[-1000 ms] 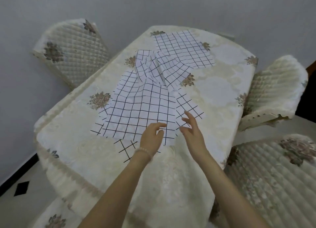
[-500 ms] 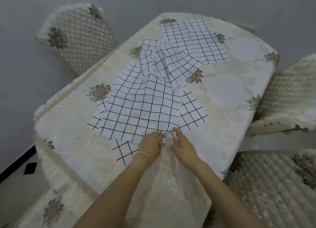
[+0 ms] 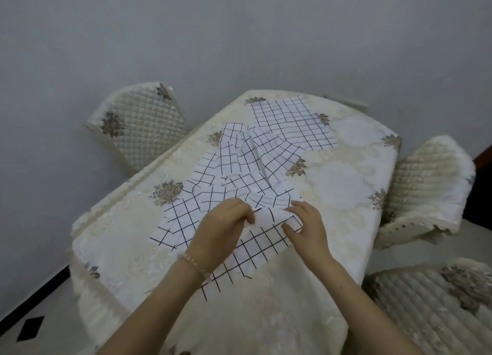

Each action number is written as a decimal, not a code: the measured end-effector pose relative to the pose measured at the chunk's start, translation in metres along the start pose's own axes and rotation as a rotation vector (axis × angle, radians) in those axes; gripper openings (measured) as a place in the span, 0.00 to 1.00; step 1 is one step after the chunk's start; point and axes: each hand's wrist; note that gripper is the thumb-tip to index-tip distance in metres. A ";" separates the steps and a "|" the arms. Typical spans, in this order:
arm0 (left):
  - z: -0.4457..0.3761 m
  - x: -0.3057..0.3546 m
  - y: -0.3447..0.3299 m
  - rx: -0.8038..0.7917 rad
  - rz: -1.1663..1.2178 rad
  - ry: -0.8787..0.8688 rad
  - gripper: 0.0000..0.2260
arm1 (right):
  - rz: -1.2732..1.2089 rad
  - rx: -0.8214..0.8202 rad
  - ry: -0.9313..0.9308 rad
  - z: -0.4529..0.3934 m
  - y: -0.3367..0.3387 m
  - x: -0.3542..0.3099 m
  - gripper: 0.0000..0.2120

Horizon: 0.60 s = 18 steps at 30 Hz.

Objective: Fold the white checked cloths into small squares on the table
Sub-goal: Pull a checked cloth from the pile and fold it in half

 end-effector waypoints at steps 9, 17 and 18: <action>0.012 -0.042 0.096 0.148 0.420 0.251 0.14 | 0.004 -0.120 -0.237 0.021 0.027 -0.023 0.05; 0.035 -0.117 0.091 0.212 0.448 0.459 0.16 | 0.152 -0.127 -0.223 0.025 0.067 -0.044 0.15; 0.035 -0.122 0.089 0.214 0.454 0.479 0.15 | 0.169 -0.133 -0.219 0.022 0.070 -0.048 0.15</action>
Point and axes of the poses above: each hand's wrist, its own z-axis away from the middle knuckle, its own y-axis out of the back of the hand, x = y × z, and after that the axes turned 9 degrees about -x, right-handed
